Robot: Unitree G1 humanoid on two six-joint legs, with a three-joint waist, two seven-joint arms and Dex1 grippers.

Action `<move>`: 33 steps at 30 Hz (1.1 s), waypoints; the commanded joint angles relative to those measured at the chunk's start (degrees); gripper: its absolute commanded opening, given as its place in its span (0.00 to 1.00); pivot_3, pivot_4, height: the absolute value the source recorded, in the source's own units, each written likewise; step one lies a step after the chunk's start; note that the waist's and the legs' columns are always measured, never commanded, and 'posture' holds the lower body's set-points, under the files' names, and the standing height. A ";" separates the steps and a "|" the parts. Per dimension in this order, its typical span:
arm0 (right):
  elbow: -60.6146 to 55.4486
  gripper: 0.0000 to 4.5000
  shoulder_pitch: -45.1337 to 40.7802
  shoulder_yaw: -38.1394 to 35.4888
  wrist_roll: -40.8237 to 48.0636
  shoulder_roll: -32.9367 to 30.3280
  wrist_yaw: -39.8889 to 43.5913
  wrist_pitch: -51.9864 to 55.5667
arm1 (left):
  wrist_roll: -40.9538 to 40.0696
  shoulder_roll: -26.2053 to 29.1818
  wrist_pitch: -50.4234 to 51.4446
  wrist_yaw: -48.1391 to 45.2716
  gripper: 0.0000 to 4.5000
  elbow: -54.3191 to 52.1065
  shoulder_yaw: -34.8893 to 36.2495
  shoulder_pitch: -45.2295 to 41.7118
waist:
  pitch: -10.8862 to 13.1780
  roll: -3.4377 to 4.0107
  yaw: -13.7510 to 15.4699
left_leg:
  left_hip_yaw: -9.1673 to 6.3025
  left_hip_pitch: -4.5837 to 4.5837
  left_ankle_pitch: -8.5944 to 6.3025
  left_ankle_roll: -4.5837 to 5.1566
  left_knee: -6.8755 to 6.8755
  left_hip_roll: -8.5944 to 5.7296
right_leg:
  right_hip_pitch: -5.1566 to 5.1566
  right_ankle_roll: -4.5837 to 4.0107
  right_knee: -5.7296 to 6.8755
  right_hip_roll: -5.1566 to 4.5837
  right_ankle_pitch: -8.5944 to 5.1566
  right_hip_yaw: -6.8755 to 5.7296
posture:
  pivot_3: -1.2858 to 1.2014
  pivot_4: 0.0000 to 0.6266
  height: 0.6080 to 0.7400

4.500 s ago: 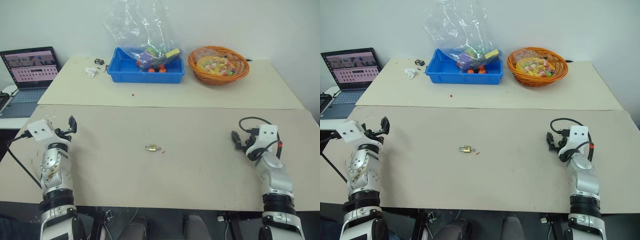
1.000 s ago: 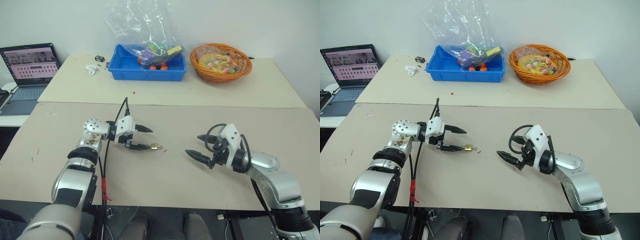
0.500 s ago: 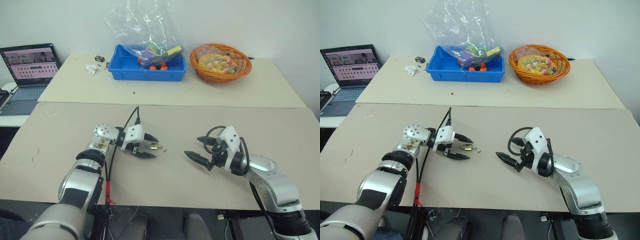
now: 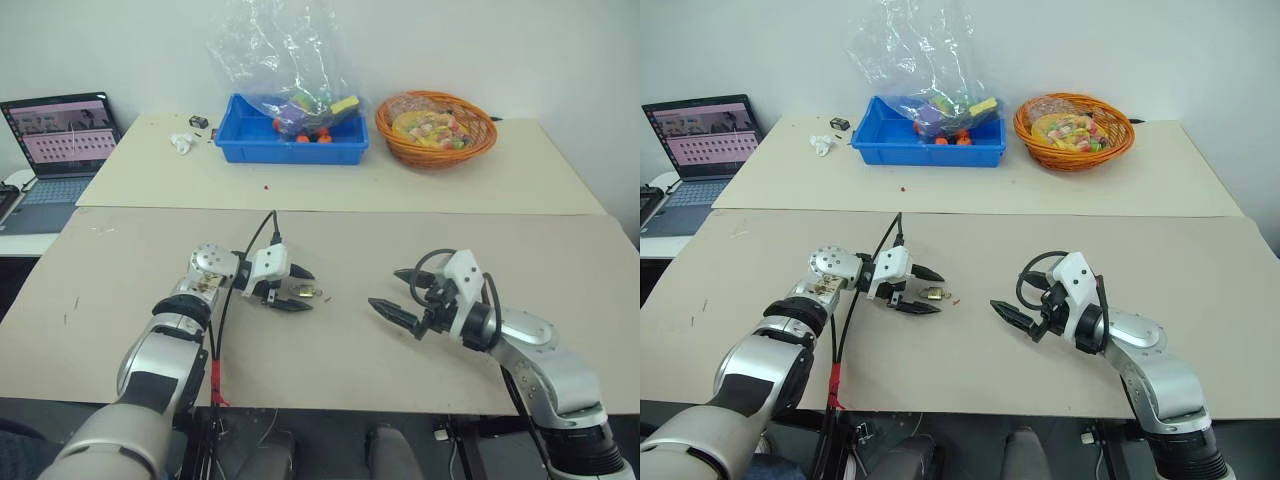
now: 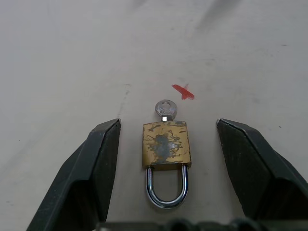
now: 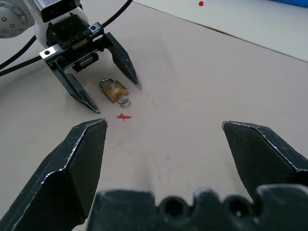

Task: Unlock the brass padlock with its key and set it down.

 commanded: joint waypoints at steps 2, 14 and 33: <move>-2.15 1.00 -0.55 -1.55 1.04 0.21 -0.37 -1.02 | 1.96 1.85 4.03 -0.86 0.75 1.19 -1.01 -0.22 | 0.00 0.00 -0.19 | 0.00 0.03 -0.02 0.05 0.00 0.01 | 0.00 0.00 0.06 0.02 0.00 0.02 | 0.52 0.24 1.00; -1.65 1.00 -0.99 -2.14 1.32 -0.03 -0.63 -1.17 | 1.98 3.55 5.00 -1.03 0.75 1.26 -0.70 -0.48 | -0.02 -0.01 -1.14 | 0.01 0.09 -0.04 0.07 0.00 0.05 | -0.01 0.00 0.13 0.07 0.00 0.06 | 0.52 0.24 1.00; -1.57 1.00 -0.81 -2.62 1.42 -0.02 -0.42 -1.05 | 1.37 3.71 6.57 -1.64 0.18 1.48 0.25 -0.40 | -0.02 -0.01 -0.97 | 0.01 0.12 -0.16 0.29 0.00 0.06 | -0.02 0.00 0.16 0.09 0.00 0.09 | 0.52 0.24 1.00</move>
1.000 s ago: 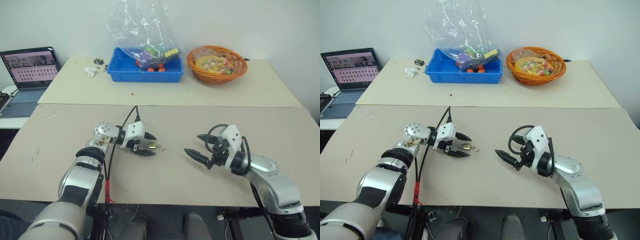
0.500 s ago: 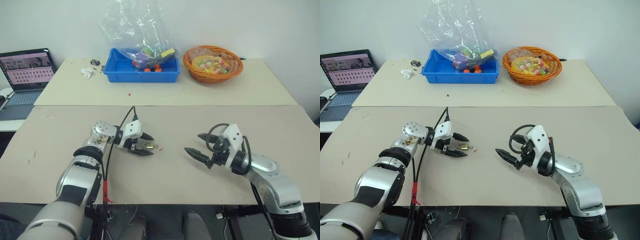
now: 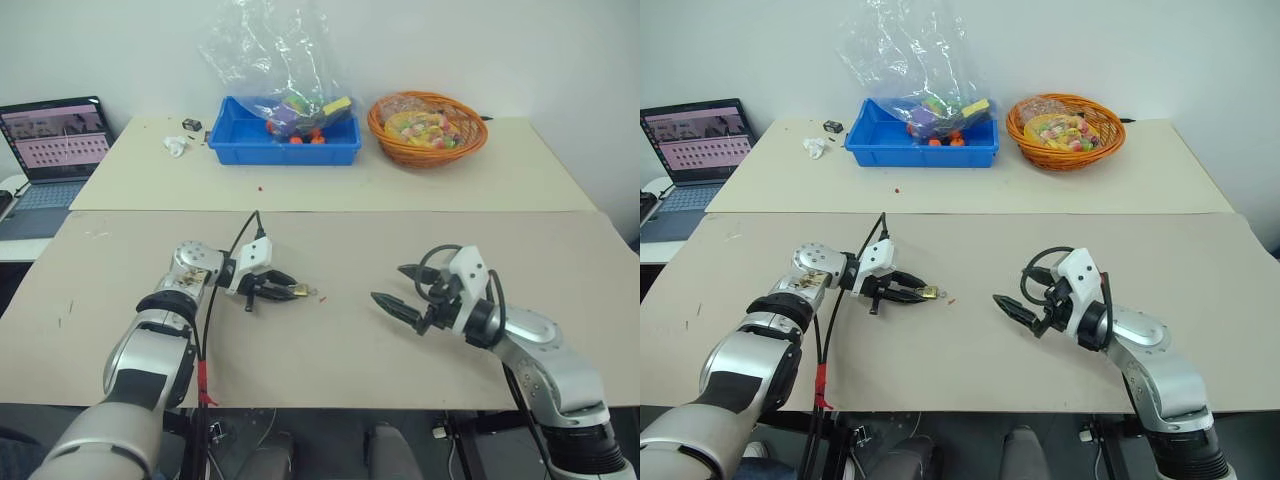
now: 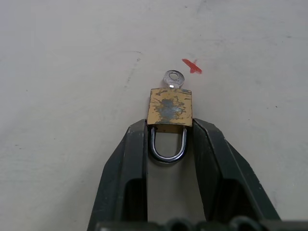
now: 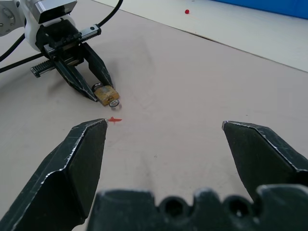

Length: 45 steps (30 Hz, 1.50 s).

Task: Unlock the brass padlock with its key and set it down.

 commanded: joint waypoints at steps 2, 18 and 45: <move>-1.71 1.00 -0.42 -1.38 0.90 -0.13 0.05 -0.98 | 1.39 0.27 0.26 0.30 0.18 0.62 -0.49 0.22 | 0.00 0.00 0.01 | 0.00 0.00 0.00 0.00 0.00 0.00 | 0.01 0.00 0.00 0.00 0.00 0.00 | 0.52 0.24 1.00; -3.33 1.00 -2.05 3.78 -0.24 0.80 -1.29 1.38 | -1.21 -1.12 -25.80 18.78 0.18 -11.88 4.87 3.18 | 0.03 -0.04 1.37 | -0.01 -0.21 0.21 -0.38 -0.02 0.04 | -0.15 -0.03 -0.18 -0.05 0.02 0.00 | 0.52 0.24 1.00; 5.83 1.00 -15.63 6.21 10.60 7.29 -0.44 19.36 | 10.56 9.02 -31.51 42.20 0.18 -53.45 2.04 33.03 | 0.01 -0.01 0.78 | 0.36 -0.15 0.10 -0.19 -0.59 0.09 | -0.35 -0.03 -0.30 -0.13 0.02 0.34 | 0.52 0.24 1.00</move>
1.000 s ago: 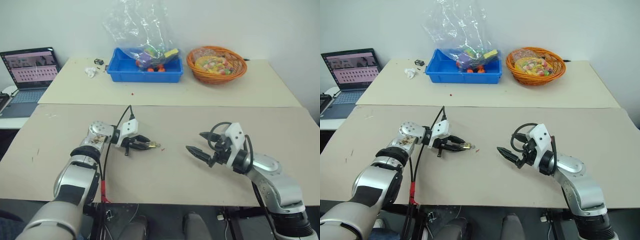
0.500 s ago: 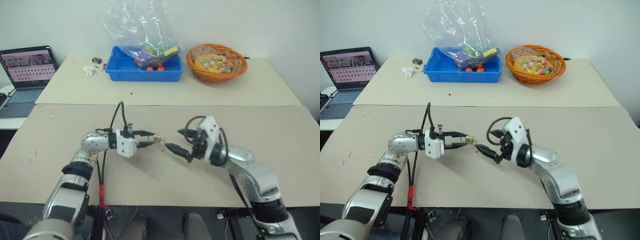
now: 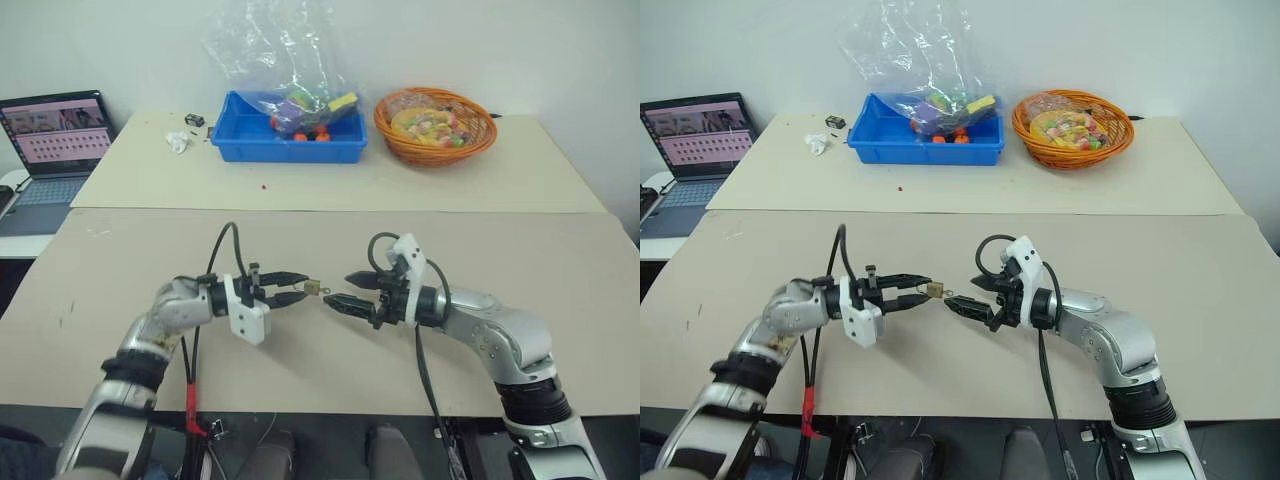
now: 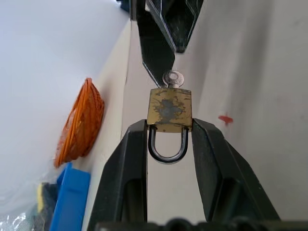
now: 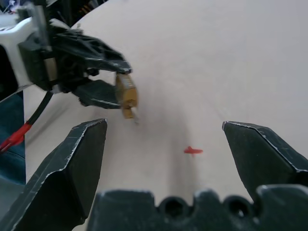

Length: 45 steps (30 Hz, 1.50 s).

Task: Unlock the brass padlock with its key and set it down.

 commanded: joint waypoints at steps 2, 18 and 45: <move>-0.60 1.00 -1.69 -1.46 1.72 0.62 0.62 -0.02 | -0.01 2.01 3.94 3.64 0.18 -6.05 1.54 2.01 | 0.00 0.00 0.12 | 0.01 0.00 0.01 -0.01 0.01 -0.01 | 0.00 0.00 -0.02 -0.02 0.00 0.01 | 0.52 0.24 1.00; -0.18 1.00 -4.90 0.65 2.57 3.42 0.27 1.00 | 6.29 4.39 6.85 12.20 0.18 -2.88 -0.32 -2.64 | 0.00 0.01 0.54 | 0.07 0.06 -0.01 0.00 -0.10 -0.02 | 0.04 -0.01 -0.47 0.01 0.01 0.01 | 0.52 0.24 1.00; 7.27 0.68 -10.33 0.93 0.76 7.43 2.06 -0.12 | 5.79 5.10 7.86 13.38 0.18 -2.82 -2.26 -2.92 | 0.01 0.02 0.38 | 0.07 0.06 -0.01 0.00 -0.09 -0.02 | 0.04 -0.02 -0.46 0.01 0.02 0.01 | 0.52 0.24 1.00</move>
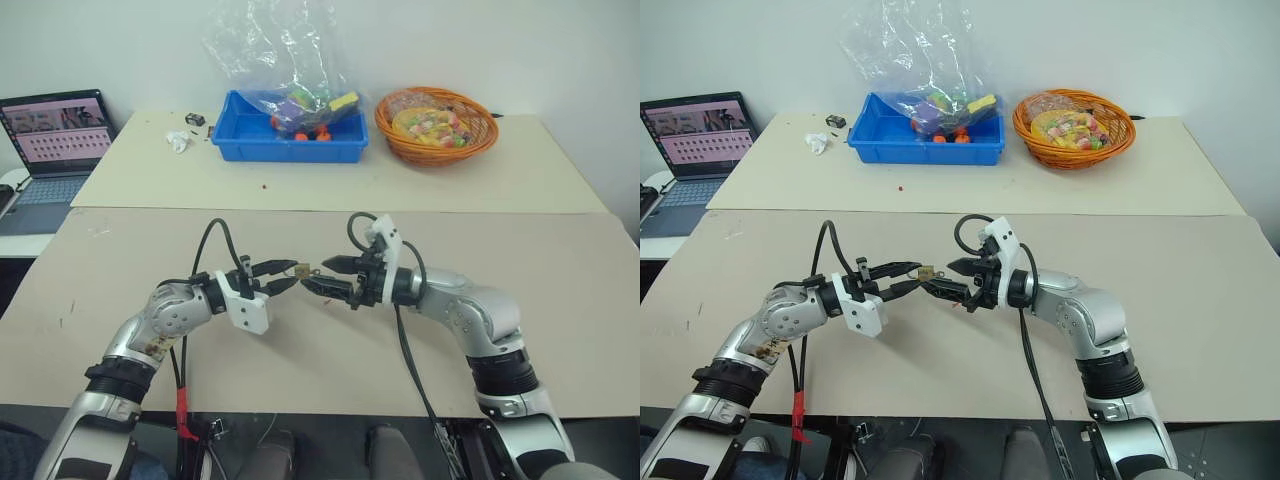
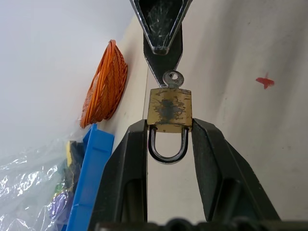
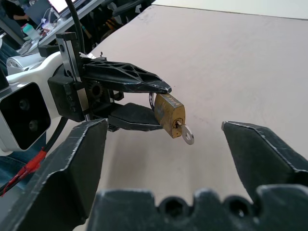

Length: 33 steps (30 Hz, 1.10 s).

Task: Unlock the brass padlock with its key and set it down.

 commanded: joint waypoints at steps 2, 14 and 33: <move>0.77 0.53 -2.07 -0.20 0.27 0.52 1.58 -1.37 | -0.92 0.66 -0.06 0.96 0.18 -0.95 0.07 -0.83 | 0.00 0.00 -0.02 | 0.00 0.00 0.00 0.00 0.00 0.00 | 0.00 0.00 0.00 0.00 0.00 0.00 | 0.52 0.24 1.00; 4.15 0.01 -3.66 0.77 -1.38 1.16 3.30 -2.51 | -0.97 0.71 0.33 1.08 0.18 -1.15 0.19 -0.98 | 0.00 0.00 -0.19 | 0.00 0.00 0.00 0.00 0.00 0.01 | -0.01 0.00 0.00 -0.01 0.00 0.00 | 0.52 0.24 1.00; 20.38 0.01 -11.40 -14.60 6.83 8.29 -10.36 23.25 | 0.03 0.66 0.88 2.12 0.18 -1.33 0.10 -0.74 | 0.00 0.03 -1.37 | 0.00 -0.02 0.00 0.00 -0.01 0.07 | -0.06 -0.03 0.09 -0.01 0.02 0.07 | 0.52 0.24 1.00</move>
